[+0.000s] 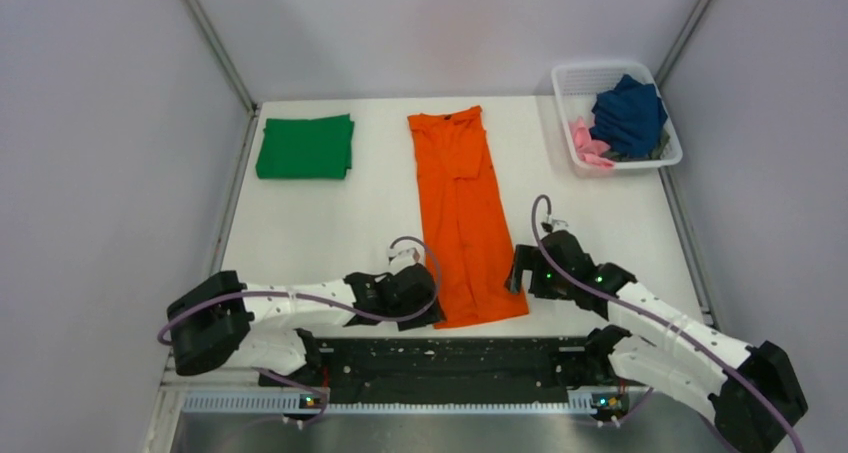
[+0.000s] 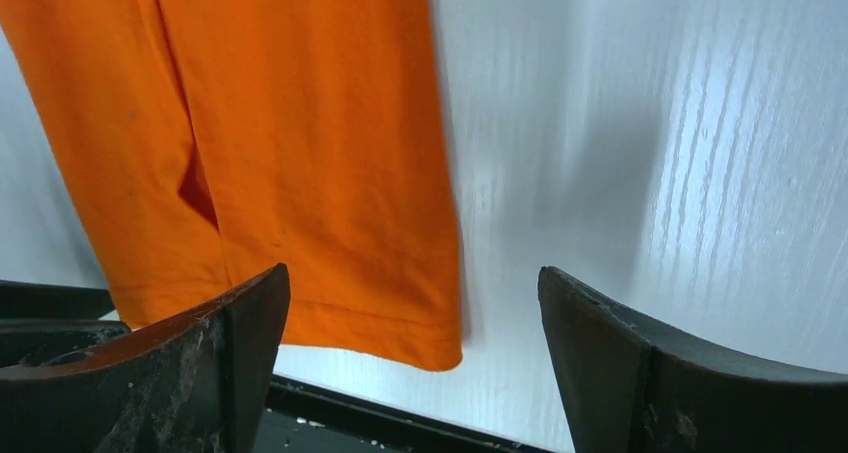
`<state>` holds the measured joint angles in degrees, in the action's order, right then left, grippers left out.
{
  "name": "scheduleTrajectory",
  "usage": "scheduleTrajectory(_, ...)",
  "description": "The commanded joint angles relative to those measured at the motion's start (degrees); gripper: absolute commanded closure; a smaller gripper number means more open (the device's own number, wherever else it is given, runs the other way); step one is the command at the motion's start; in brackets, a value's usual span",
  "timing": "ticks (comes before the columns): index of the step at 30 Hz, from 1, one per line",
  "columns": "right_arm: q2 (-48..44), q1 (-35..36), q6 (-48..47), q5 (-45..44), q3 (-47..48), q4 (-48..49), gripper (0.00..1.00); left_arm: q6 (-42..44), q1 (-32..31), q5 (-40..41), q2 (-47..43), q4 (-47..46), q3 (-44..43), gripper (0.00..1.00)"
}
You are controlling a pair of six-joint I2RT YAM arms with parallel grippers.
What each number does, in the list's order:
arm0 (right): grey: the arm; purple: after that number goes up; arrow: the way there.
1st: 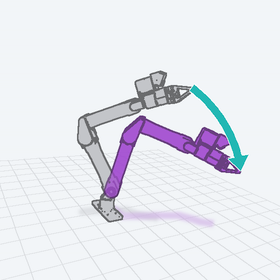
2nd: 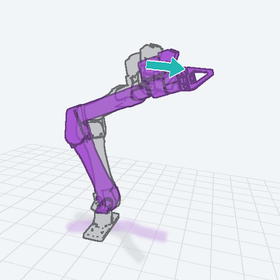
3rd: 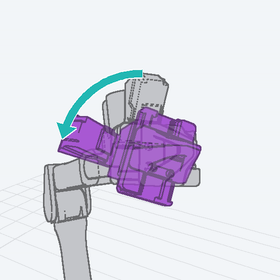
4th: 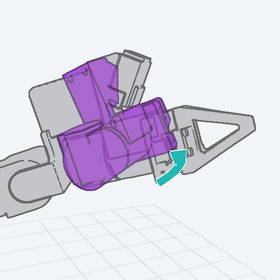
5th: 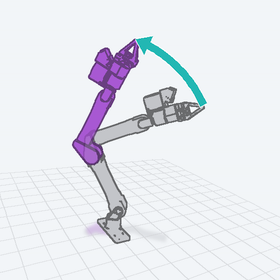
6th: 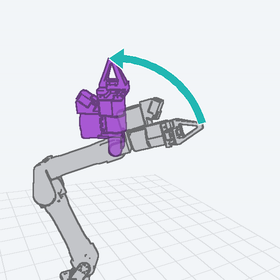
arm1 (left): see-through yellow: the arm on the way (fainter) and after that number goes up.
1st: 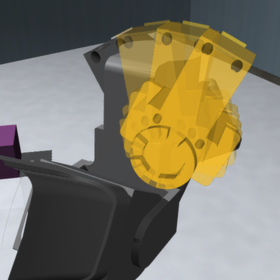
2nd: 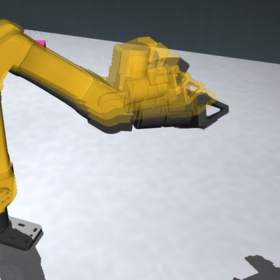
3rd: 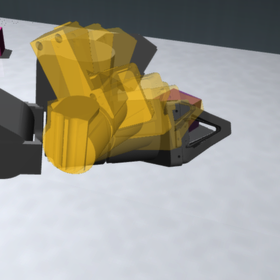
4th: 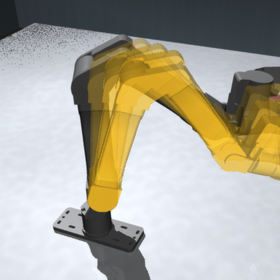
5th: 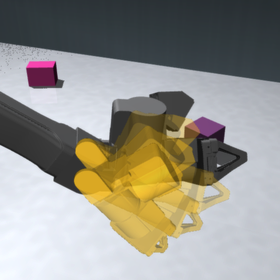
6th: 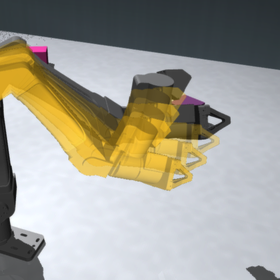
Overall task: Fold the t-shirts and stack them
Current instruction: Rotate the tshirt 90 degrees, then grab the bottom of the folded rectangular tshirt with both arms
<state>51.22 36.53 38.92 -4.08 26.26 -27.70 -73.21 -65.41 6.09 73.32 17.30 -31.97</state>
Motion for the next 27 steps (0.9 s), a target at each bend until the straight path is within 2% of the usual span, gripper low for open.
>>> scheduleTrajectory(1,-6.5,0.1,4.9,-1.6,-1.4,0.5,0.08,0.6,-0.4,-2.9,3.2,-4.2,0.2,0.42)
scheduleTrajectory(6,-7.8,0.1,6.0,-0.9,-2.9,-0.5,0.09,0.1,-0.9,-4.1,6.3,-5.1,0.0,0.56)
scheduleTrajectory(7,-7.9,0.1,6.1,-0.4,-3.3,-0.5,0.1,0.1,-1.0,-4.3,6.7,-5.0,-0.1,0.63)
scheduleTrajectory(10,-8.1,0.1,6.0,1.9,-4.6,-0.8,0.17,-0.5,-1.1,-4.1,7.1,-3.7,-0.1,0.98)
scheduleTrajectory(17,-11.4,1.1,7.3,10.1,-9.9,-1.5,0.43,-2.0,-1.2,-1.8,5.4,-2.0,1.1,1.0)
scheduleTrajectory(20,-11.1,1.1,7.5,11.0,-12.2,0.3,0.47,-2.7,-1.1,-1.4,5.3,-2.1,1.7,1.0)
scheduleTrajectory(22,-9.9,1.1,7.9,11.3,-13.5,2.6,0.54,-3.1,-1.2,-1.4,5.5,-2.8,2.1,1.0)
scheduleTrajectory(23,-9.1,1.1,8.1,12.1,-14.0,4.0,0.6,-3.2,-1.2,-1.5,5.5,-3.1,2.2,1.0)
scheduleTrajectory(26,-7.5,2.2,8.1,13.5,-14.1,5.6,0.99,-3.2,-1.2,-2.0,5.1,-3.2,2.6,1.0)
scheduleTrajectory(27,-7.5,3.0,8.0,13.4,-13.6,4.6,1.0,-3.0,-1.3,-2.2,4.6,-3.1,2.9,1.0)
